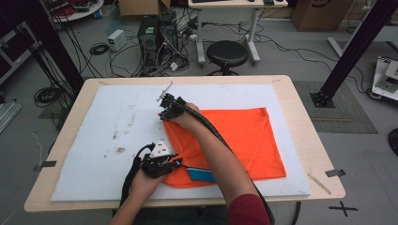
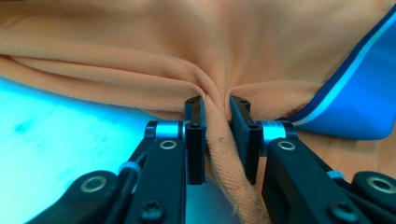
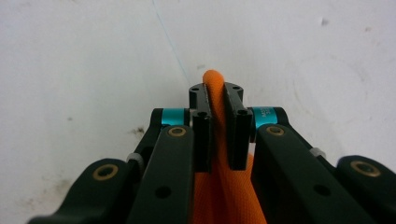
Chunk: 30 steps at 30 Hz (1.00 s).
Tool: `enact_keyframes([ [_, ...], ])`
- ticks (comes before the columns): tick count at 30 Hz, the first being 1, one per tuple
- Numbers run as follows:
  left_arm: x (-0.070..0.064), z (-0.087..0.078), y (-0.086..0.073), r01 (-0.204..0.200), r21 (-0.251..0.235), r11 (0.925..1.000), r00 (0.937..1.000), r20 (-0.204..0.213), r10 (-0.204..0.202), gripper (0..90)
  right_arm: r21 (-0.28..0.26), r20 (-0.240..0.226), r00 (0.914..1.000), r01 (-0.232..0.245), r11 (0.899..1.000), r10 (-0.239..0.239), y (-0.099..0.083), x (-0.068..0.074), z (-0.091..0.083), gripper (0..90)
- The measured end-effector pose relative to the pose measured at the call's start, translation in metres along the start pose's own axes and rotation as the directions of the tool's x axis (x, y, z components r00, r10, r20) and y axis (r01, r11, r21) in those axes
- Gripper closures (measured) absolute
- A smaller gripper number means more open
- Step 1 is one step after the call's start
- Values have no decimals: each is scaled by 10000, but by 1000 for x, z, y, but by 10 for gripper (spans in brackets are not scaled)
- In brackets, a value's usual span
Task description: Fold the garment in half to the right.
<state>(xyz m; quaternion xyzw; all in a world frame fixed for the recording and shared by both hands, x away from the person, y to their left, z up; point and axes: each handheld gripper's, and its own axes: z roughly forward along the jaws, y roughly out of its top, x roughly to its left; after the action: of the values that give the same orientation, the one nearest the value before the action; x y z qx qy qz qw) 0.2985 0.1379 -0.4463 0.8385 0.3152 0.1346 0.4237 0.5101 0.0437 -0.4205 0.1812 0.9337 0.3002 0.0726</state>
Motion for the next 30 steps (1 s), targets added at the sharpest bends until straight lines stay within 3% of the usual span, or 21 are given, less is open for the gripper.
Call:
enact_keyframes([
  [8,-4,-18,9,-161,-11,9999,9987,-478,161,775,-428,17,9998,220,9988,-220,12,7,-9,841],
  [11,-4,-29,16,-102,-317,9994,9992,-385,90,777,-790,-80,9995,304,9964,-311,18,11,-16,841],
  [15,-5,-32,19,-72,-466,9989,9997,-245,61,777,-1040,-85,9991,412,9937,-423,20,13,-29,840],
  [30,-15,-27,41,-497,-562,9972,9985,191,508,777,-1851,186,9997,207,9825,-175,2,2,-75,839],
])
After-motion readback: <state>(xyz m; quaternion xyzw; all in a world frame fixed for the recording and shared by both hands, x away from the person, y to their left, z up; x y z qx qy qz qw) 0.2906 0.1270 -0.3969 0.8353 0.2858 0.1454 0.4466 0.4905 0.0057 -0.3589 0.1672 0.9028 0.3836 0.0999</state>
